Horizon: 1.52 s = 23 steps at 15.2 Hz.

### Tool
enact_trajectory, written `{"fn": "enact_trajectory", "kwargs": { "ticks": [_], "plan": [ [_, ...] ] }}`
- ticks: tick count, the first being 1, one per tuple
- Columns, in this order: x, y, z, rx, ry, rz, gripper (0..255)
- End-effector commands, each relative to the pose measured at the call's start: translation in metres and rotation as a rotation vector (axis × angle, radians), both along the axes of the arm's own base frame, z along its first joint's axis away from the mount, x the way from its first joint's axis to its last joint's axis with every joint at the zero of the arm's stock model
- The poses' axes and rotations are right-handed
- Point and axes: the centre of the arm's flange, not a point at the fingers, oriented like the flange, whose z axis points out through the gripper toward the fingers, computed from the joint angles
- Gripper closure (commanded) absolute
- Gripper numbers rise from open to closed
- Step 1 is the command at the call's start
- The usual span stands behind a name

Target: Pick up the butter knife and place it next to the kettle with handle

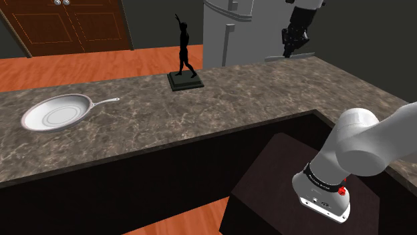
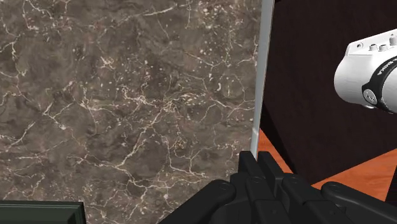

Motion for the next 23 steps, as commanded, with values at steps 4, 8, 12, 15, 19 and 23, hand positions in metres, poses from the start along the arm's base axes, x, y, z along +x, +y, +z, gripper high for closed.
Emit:
{"fn": "enact_trajectory", "kwargs": {
  "ticks": [4,8,12,15,19,23],
  "plan": [
    [-0.063,-0.020,-0.002,-0.001,0.001,0.001,255],
    [-0.114,-0.036,-0.002,-0.001,0.001,0.001,255],
    [-0.164,-0.052,-0.002,-0.001,0.001,0.001,255],
    [-0.202,-0.065,-0.002,-0.001,0.001,0.001,255],
    [-0.252,-0.081,-0.002,-0.001,0.001,0.001,255],
    [-0.302,-0.097,-0.002,-0.001,0.001,0.001,255]
  ]
}}
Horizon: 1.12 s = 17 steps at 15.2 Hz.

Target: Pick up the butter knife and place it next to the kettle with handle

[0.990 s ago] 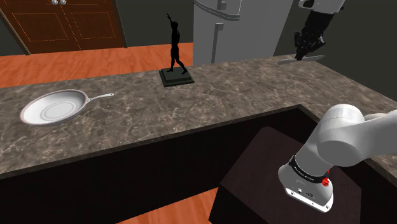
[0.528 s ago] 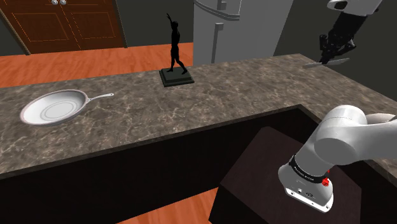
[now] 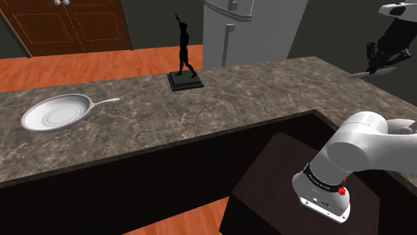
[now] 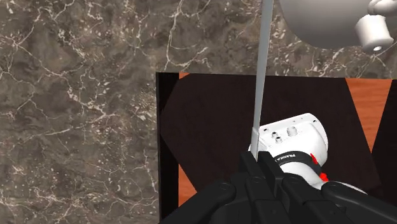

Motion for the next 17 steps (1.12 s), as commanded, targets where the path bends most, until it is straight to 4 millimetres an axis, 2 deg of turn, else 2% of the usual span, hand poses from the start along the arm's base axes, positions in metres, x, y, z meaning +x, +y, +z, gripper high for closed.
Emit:
{"fn": "enact_trajectory", "kwargs": {
  "ticks": [1,17],
  "plan": [
    [-0.024,-0.007,0.001,0.000,0.001,0.001,255],
    [-0.225,-0.072,0.001,0.000,0.001,0.001,255]
  ]
}}
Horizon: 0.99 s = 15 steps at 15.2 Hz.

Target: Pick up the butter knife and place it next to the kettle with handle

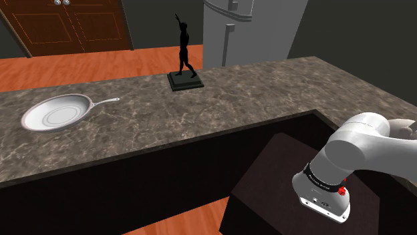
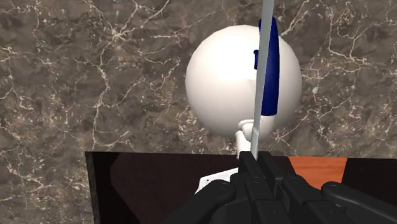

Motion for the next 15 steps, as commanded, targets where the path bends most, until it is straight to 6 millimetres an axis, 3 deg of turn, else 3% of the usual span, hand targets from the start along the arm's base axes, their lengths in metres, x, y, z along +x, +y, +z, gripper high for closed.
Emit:
{"fn": "enact_trajectory", "kwargs": {
  "ticks": [1,15],
  "plan": [
    [-0.024,-0.007,-0.002,0.000,0.002,0.001,255],
    [-0.200,-0.063,-0.002,0.000,0.002,0.001,255]
  ]
}}
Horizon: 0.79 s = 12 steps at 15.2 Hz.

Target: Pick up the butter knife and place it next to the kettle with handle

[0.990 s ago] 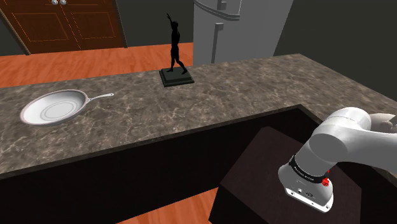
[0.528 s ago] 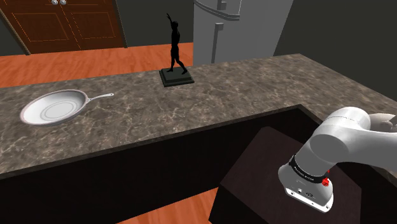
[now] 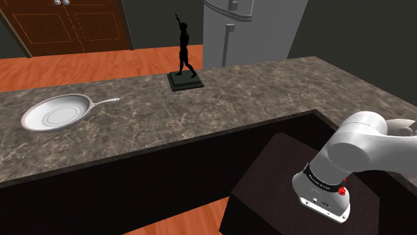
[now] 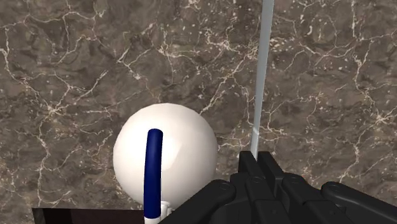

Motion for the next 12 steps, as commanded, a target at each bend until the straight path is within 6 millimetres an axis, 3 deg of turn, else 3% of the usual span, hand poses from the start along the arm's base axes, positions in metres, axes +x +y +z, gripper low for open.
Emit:
{"fn": "enact_trajectory", "kwargs": {
  "ticks": [1,7,12],
  "plan": [
    [-0.027,-0.011,0.000,0.000,0.002,0.001,255],
    [-0.102,-0.036,0.000,0.000,0.002,0.001,255],
    [-0.102,-0.036,-0.026,0.000,0.002,0.001,255]
  ]
}}
